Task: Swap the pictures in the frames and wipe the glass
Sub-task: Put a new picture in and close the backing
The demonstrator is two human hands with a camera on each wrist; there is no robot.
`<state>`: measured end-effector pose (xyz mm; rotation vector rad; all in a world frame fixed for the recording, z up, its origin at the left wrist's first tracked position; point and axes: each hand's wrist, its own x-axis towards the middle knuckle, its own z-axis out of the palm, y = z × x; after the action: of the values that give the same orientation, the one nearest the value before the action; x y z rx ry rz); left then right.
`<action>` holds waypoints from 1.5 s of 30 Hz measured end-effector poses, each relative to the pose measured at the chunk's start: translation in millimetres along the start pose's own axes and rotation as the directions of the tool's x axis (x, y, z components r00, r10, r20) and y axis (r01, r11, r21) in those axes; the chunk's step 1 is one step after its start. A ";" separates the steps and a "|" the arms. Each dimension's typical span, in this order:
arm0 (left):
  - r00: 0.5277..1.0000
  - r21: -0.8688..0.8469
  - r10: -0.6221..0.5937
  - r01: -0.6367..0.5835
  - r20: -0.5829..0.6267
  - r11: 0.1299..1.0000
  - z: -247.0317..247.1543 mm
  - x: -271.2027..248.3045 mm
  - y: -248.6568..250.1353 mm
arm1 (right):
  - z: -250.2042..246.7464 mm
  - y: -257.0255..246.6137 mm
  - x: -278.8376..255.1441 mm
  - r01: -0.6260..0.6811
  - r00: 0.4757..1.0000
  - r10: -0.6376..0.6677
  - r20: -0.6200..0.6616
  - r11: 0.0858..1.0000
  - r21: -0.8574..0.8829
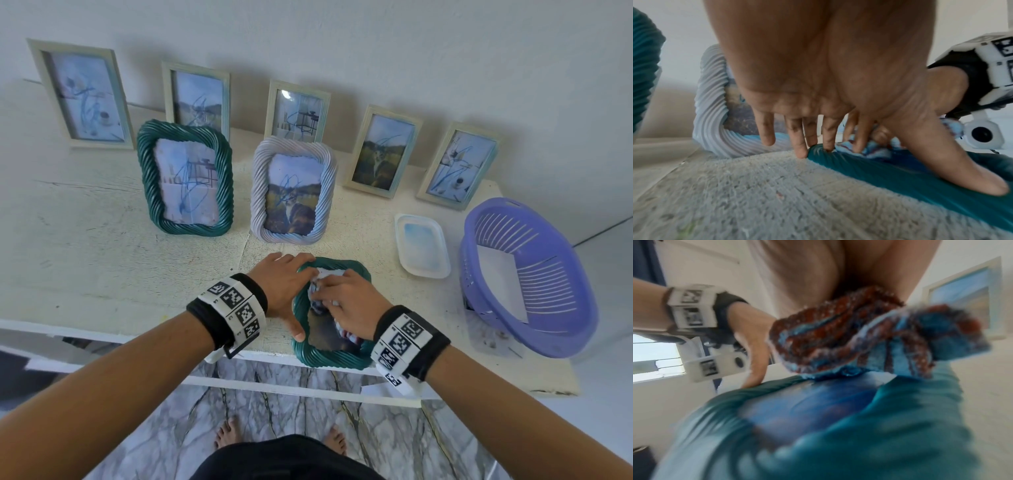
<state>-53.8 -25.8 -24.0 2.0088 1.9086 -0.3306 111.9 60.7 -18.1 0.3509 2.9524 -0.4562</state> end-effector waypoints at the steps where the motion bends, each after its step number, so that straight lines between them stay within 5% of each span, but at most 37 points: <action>1: 1.000 0.014 0.001 -0.001 0.002 1.000 -1.0 0.5 0.3 | -1.5 -0.4 -6.7 0.007 0.999 -0.008 0.033 0.999 0.035; 5: 1.000 0.037 0.003 -0.003 0.008 0.999 -3.9 1.5 1.0 | -13.6 24.2 -17.9 0.008 0.994 -0.003 0.108 0.999 -0.047; 9: 1.000 0.052 0.003 -0.004 0.009 0.999 -5.1 1.6 2.4 | -7.5 29.3 -17.8 -0.016 0.998 0.013 -0.067 0.999 -0.040; 13: 1.000 0.058 -0.002 0.001 0.006 0.998 -6.5 1.2 4.4 | 6.6 11.2 -40.2 -0.026 1.000 0.025 0.012 0.996 0.080; 17: 1.000 0.068 0.001 -0.001 0.007 0.998 -7.6 0.7 5.6 | -6.3 20.1 -44.5 -0.002 0.991 0.007 0.136 0.999 -0.034; 23: 1.000 0.085 0.000 -0.001 0.019 0.996 -8.9 -0.9 7.0 | -5.8 26.7 -24.4 -0.113 0.992 0.115 0.050 0.993 -0.036; 28: 1.000 0.107 -0.005 0.002 0.029 0.994 -9.8 -0.1 7.8 | 5.6 6.4 -55.8 -0.005 0.994 -0.003 0.109 0.997 0.074; 31: 1.000 0.118 0.001 -0.005 0.030 0.993 -9.8 -0.9 7.6 | -0.4 18.1 -54.3 0.023 0.980 -0.019 0.197 1.000 -0.018; 34: 1.000 0.112 0.005 -0.008 0.028 0.994 -9.7 -1.2 7.6 | -3.1 28.5 -39.5 -0.021 0.992 0.042 0.118 0.985 -0.172; 42: 0.999 0.115 0.001 -0.005 0.036 0.993 -11.5 -0.9 8.2 | -5.1 2.6 -65.3 0.079 0.975 -0.073 0.209 0.997 -0.020; 45: 0.999 0.108 0.007 -0.011 0.036 0.994 -10.5 -1.1 7.0 | -11.1 14.0 -59.3 0.094 0.962 -0.055 0.269 0.986 -0.136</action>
<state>-47.6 -22.9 -13.4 2.0642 1.8973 -0.4743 171.5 64.8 -1.7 0.1481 2.7232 -0.2656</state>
